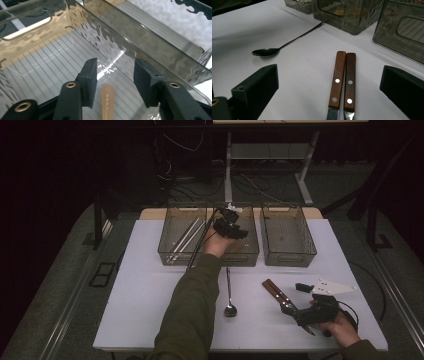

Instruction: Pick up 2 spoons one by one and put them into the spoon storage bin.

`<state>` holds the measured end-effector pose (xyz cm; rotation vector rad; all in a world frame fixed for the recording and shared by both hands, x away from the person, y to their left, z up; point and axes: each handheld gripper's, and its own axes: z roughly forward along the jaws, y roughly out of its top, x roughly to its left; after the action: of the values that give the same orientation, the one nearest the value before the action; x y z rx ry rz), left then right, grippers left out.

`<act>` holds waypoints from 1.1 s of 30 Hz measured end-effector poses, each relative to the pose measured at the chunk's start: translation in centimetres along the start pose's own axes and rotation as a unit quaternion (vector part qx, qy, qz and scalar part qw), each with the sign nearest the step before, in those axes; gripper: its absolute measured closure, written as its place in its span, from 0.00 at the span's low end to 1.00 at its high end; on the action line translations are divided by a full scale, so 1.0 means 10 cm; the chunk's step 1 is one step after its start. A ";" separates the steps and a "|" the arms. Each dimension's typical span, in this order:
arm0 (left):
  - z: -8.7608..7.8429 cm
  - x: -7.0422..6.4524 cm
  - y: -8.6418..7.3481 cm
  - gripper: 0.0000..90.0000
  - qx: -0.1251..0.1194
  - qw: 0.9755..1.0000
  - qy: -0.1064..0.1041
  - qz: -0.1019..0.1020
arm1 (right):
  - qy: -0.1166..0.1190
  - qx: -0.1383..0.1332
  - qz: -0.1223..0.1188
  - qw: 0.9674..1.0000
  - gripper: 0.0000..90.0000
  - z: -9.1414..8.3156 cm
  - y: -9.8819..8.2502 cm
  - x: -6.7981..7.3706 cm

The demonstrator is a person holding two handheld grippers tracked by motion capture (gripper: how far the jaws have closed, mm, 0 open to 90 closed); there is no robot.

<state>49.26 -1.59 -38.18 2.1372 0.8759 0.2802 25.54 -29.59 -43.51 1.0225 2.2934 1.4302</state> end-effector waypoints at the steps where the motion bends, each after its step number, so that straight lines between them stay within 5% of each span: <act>1: -0.03 -0.01 0.00 0.56 -0.005 1.000 0.001 0.001 | 0.000 0.001 0.001 1.000 0.02 0.00 0.00 0.00; 10: -0.29 -0.17 -0.14 0.40 -0.015 0.999 -0.032 0.009 | 0.001 0.002 -0.003 1.000 0.02 0.01 0.00 0.00; 17: -0.54 -0.41 -0.45 0.41 -0.029 0.998 -0.059 0.008 | -0.001 0.007 -0.005 1.000 0.02 0.02 0.00 0.00; 24: -0.72 -0.50 -0.75 0.59 -0.024 0.996 -0.078 0.026 | -0.007 0.009 -0.005 1.000 0.02 0.04 -0.01 -0.01; 33: -0.65 -0.57 -1.08 0.84 0.005 0.996 -0.087 0.036 | -0.010 0.012 -0.006 1.000 0.02 0.04 -0.01 -0.02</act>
<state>36.75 3.28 -41.45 2.1690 0.7023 0.1238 25.86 -29.49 -43.82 1.0234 2.3032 1.3854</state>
